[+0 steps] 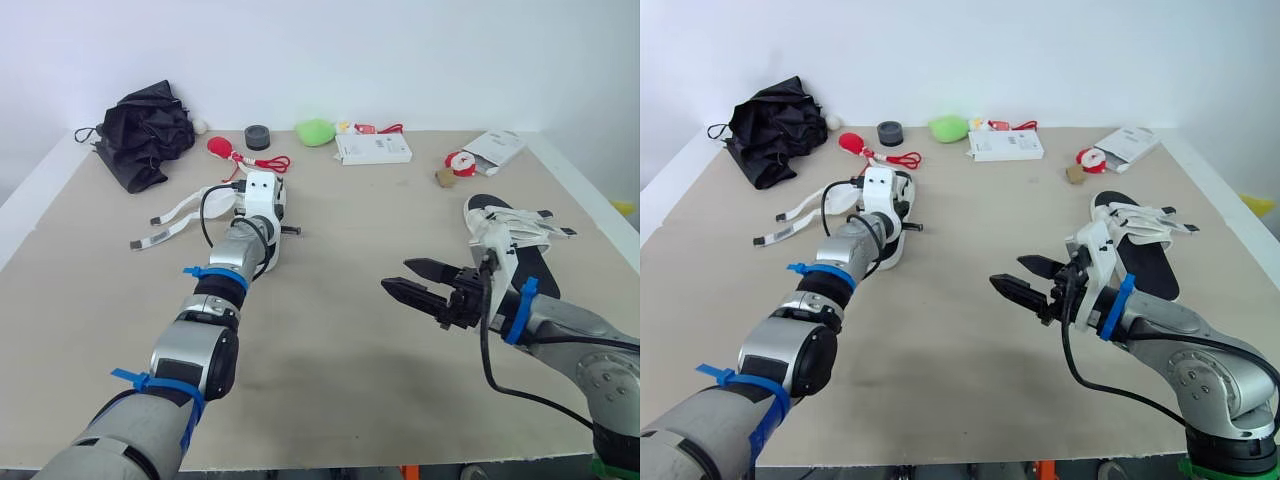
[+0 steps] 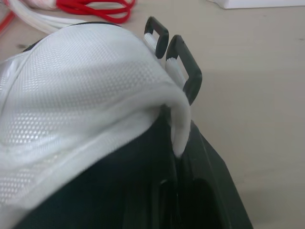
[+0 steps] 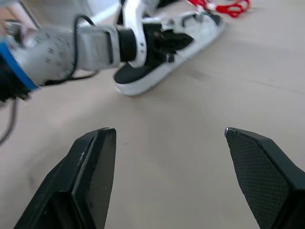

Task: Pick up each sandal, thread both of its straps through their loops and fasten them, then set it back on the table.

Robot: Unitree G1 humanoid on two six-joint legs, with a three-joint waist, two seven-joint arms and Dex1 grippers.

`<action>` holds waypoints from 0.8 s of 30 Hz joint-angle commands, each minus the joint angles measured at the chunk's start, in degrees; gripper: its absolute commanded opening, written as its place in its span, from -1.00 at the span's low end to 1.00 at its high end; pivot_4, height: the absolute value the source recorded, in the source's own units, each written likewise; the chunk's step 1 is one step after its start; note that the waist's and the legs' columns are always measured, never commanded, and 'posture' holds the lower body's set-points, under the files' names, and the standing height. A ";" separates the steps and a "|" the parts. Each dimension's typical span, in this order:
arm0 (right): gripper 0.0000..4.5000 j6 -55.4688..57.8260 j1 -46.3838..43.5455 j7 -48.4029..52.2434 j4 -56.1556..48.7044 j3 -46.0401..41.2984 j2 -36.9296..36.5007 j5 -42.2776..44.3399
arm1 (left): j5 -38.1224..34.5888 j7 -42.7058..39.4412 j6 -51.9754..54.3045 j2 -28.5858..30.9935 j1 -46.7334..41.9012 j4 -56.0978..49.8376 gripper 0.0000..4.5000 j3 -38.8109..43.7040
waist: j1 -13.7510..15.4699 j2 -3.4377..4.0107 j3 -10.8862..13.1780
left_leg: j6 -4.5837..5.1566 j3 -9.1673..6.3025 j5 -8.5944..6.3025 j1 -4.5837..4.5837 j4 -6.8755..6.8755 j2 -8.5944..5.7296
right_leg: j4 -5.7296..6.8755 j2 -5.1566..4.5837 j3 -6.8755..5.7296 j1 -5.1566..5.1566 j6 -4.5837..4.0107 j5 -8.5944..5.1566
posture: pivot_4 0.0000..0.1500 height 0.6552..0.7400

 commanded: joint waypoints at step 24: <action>0.75 -4.30 6.89 11.30 -4.12 -4.77 -11.48 3.93 | -9.30 -65.65 -12.77 26.36 29.87 -44.66 -0.98 -16.22 | 0.09 0.02 -0.01 | 0.06 -0.04 0.13 -0.44 0.15 0.05 | 0.06 0.04 -0.02 -0.40 -0.09 0.11 | 1.00 1.00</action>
